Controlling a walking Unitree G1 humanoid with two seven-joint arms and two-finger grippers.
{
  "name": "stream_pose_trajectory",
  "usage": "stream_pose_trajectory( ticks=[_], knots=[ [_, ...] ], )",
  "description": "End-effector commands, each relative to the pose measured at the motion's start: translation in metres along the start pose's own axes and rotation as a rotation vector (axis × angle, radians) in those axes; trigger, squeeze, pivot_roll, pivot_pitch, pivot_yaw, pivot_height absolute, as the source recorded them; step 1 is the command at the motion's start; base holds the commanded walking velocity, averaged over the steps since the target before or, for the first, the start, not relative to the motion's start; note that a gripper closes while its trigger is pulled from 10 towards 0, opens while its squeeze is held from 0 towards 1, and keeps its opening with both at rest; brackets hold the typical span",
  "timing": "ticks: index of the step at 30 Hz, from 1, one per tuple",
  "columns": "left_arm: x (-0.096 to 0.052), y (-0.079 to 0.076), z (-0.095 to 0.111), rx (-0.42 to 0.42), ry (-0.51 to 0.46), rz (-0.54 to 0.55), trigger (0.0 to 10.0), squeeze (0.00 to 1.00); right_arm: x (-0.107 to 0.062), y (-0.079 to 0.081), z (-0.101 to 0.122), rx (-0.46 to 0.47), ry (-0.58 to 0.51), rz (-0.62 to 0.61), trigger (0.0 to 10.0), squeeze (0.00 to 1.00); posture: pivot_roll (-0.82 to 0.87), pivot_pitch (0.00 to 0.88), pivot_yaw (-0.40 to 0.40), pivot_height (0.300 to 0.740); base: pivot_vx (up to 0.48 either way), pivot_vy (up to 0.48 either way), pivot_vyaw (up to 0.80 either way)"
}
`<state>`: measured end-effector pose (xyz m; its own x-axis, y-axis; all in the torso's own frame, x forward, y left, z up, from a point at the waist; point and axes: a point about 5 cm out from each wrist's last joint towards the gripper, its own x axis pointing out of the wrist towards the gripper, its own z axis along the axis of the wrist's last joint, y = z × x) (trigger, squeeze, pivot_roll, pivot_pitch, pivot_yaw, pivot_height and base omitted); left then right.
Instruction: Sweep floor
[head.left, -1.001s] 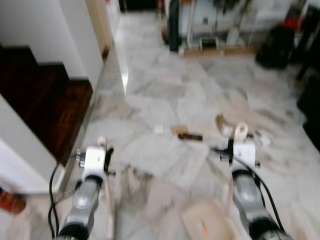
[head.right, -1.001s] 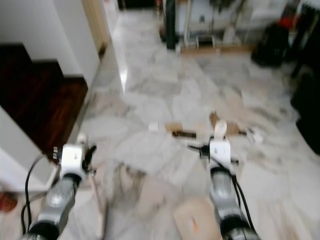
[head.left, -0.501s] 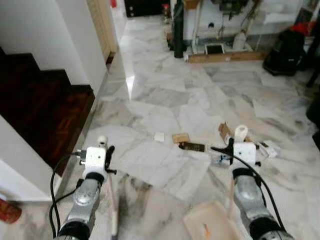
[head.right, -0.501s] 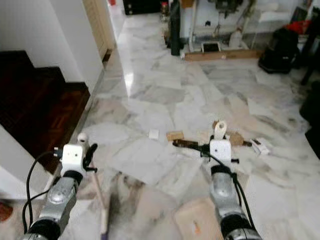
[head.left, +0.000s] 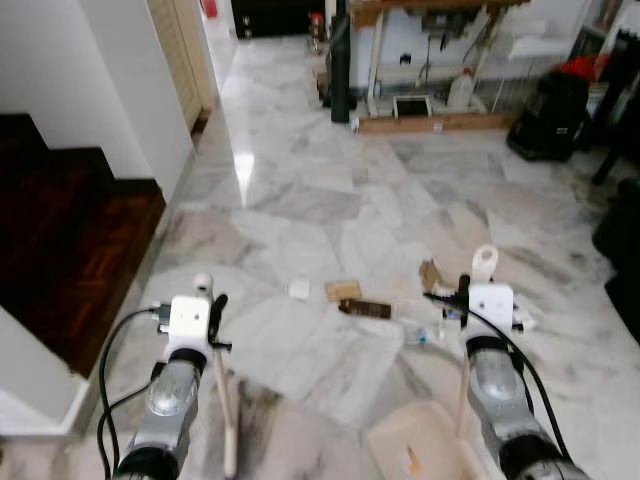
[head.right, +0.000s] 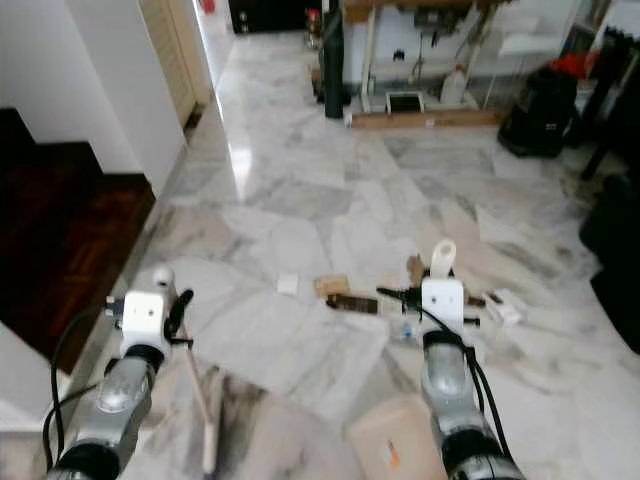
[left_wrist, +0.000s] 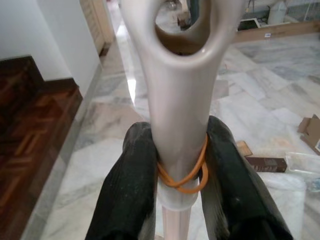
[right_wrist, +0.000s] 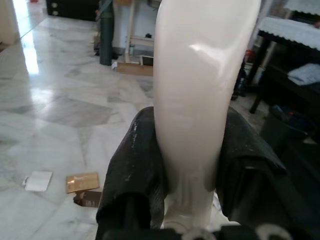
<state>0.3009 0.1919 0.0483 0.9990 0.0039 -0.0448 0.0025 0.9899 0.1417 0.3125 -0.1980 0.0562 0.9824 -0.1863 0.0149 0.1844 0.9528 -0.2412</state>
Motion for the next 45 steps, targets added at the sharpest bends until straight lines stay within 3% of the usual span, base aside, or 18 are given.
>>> stream_pose_trajectory(
  ticks=[1,45],
  knots=[
    [0.0032,0.0044,0.0079,0.025,-0.037,0.005,10.0,0.0,0.0041,0.0068,0.0104,0.029,-0.043,0.012,10.0,0.0,0.03,0.0,0.043,0.74,0.337,0.0,0.0],
    [0.0012,0.0015,0.0067,0.03,-0.043,-0.014,10.0,0.0,0.0,0.0088,0.0078,0.021,-0.05,0.029,10.0,0.0,0.03,0.0,0.049,0.74,0.302,0.0,0.0]
  ],
)
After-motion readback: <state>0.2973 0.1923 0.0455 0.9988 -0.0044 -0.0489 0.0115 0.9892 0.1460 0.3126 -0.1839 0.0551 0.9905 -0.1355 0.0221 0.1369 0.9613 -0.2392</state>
